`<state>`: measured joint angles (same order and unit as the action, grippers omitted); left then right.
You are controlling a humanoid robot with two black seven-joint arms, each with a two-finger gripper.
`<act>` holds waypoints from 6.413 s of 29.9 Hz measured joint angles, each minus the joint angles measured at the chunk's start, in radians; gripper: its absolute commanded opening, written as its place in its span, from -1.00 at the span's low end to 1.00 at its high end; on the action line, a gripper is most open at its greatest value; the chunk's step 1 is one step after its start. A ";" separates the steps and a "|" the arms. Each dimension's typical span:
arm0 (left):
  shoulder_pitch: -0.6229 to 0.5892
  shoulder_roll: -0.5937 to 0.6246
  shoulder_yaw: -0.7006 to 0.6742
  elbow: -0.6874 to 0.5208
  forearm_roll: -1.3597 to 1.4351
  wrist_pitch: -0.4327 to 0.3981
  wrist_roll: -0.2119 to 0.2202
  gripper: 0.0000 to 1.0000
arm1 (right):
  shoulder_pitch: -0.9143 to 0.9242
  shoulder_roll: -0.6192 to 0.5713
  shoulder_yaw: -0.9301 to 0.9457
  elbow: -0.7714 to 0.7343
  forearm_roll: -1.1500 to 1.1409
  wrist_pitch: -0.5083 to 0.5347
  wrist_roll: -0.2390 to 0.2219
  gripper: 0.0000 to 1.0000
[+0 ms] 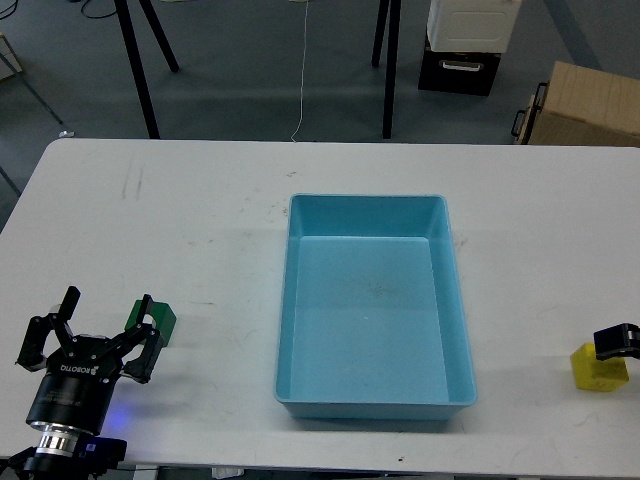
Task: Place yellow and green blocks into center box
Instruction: 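Lower the right gripper onto the yellow cube and close it, then carry the yellow cube into the blue bin and release it, then withdraw the right gripper away from the bin, then raise the left gripper and swing it above the green cube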
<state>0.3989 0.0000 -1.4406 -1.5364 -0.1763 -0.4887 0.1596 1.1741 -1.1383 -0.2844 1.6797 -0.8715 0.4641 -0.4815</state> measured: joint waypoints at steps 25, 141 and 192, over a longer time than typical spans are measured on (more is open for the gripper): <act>0.001 0.000 0.000 0.003 0.000 0.000 0.000 1.00 | -0.097 0.097 0.043 -0.023 -0.005 -0.078 0.000 -0.99; -0.115 0.017 -0.187 0.036 -0.006 0.000 -0.121 1.00 | -1.717 0.771 2.029 -0.080 1.419 0.025 0.322 1.00; -2.040 0.822 2.055 -0.039 0.984 0.000 -0.052 1.00 | -1.689 0.864 2.020 -0.086 1.418 0.025 0.321 1.00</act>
<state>-1.6409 0.8216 0.6148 -1.5752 0.8077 -0.4886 0.1080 -0.5144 -0.2739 1.7354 1.5935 0.5462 0.4887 -0.1601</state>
